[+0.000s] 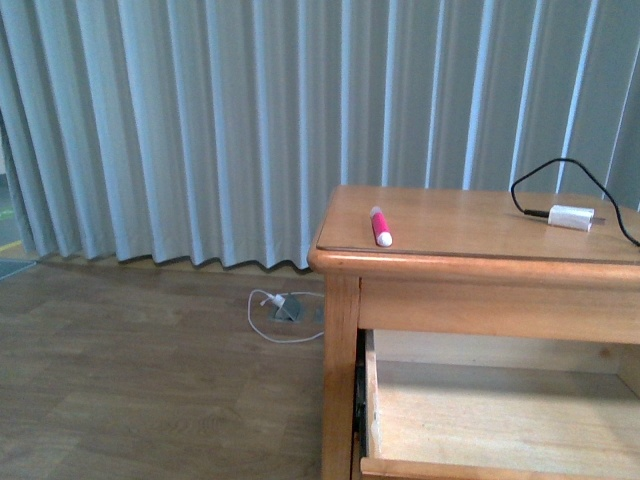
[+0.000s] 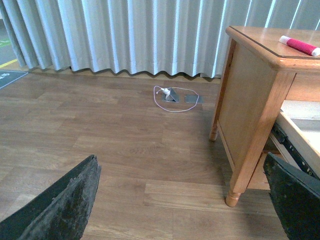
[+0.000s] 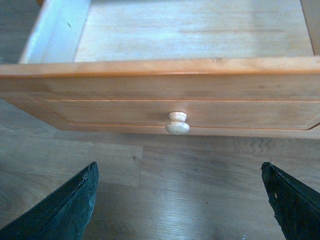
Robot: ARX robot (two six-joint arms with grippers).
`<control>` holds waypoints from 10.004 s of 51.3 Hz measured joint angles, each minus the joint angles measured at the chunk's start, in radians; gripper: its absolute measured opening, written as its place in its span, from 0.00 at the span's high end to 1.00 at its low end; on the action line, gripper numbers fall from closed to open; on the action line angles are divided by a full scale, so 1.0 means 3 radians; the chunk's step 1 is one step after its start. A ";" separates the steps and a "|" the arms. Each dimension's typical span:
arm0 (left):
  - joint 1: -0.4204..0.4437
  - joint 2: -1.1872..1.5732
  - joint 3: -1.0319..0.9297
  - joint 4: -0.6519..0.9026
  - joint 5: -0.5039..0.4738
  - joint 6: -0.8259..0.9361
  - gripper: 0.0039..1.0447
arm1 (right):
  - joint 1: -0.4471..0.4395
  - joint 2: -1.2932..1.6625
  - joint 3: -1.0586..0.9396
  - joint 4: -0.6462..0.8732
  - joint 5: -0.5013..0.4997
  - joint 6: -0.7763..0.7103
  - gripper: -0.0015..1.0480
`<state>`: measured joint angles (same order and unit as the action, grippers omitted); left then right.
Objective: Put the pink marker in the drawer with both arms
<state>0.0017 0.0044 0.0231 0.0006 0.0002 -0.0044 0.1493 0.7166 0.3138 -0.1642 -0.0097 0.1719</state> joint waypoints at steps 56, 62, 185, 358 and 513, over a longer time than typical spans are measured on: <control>-0.0472 0.2090 0.0649 0.1419 -0.0106 0.0589 0.05 | -0.0047 -0.0884 0.0103 -0.0565 0.0141 -0.0121 0.08; -0.0760 0.3106 0.1175 0.1826 -0.0261 0.0649 0.05 | -0.0047 -0.0884 0.0103 -0.0566 0.0141 -0.0121 0.08; -0.1667 0.7221 0.5539 0.0823 -0.0094 -0.0057 0.86 | -0.0047 -0.0884 0.0103 -0.0565 0.0141 -0.0121 0.08; -0.0014 0.1190 -0.0001 0.1208 -0.0001 -0.0003 0.96 | -0.0048 -0.0884 0.0100 -0.0565 0.0140 -0.0121 0.08; -0.0014 0.0000 -0.0001 0.0003 -0.0001 -0.0001 0.05 | -0.0256 0.4618 0.2138 0.3312 0.0408 -0.0224 0.08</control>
<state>-0.0025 0.0044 0.0227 0.0013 -0.0002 -0.0048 0.0727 2.1021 0.9550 0.8295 0.1127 0.1047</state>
